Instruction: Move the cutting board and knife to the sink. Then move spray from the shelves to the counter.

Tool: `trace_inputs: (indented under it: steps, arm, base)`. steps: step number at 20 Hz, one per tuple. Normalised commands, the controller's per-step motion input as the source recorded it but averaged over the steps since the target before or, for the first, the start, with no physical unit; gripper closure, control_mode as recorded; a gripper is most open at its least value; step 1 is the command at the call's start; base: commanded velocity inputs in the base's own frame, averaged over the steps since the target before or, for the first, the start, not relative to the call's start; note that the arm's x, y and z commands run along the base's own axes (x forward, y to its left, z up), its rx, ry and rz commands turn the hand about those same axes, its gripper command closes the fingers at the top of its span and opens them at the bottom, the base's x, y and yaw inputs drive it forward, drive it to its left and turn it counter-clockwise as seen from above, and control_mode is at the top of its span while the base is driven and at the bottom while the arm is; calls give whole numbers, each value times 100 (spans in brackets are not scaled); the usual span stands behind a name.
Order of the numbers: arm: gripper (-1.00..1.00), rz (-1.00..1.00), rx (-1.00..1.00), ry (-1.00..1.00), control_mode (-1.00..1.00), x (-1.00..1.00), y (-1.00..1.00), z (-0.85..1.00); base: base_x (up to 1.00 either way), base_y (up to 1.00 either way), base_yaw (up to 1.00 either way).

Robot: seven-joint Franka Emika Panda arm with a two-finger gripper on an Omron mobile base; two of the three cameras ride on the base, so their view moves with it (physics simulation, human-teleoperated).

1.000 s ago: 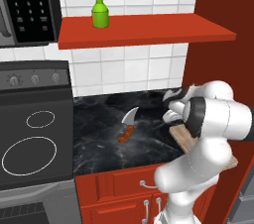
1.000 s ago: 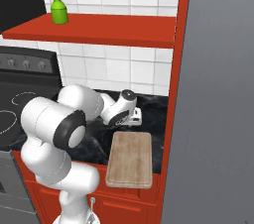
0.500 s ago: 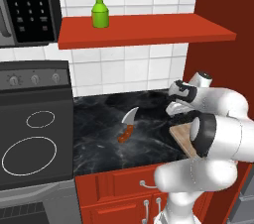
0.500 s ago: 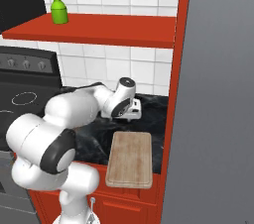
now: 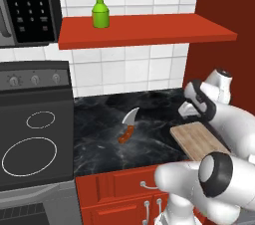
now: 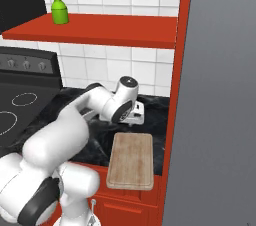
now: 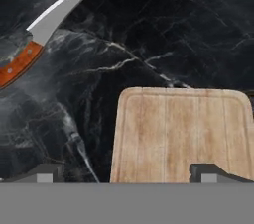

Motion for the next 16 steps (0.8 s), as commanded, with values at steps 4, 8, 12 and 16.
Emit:
trace_inputs:
  steps: [4, 8, 12, 16]
  arm:
    - [-100, -16, 5, 0, -100, -63, -11, 38]
    - [-100, -20, 4, 0, -100, -60, -16, 36]
    - [-100, -22, 7, 0, -100, -68, -19, 26]
    - [-100, -31, 6, 0, -100, -60, -2, 14]
  base:
    - [0, 0, 0]
    - [0, 0, 0]
    - [0, 0, 0]
    - [0, 0, 0]
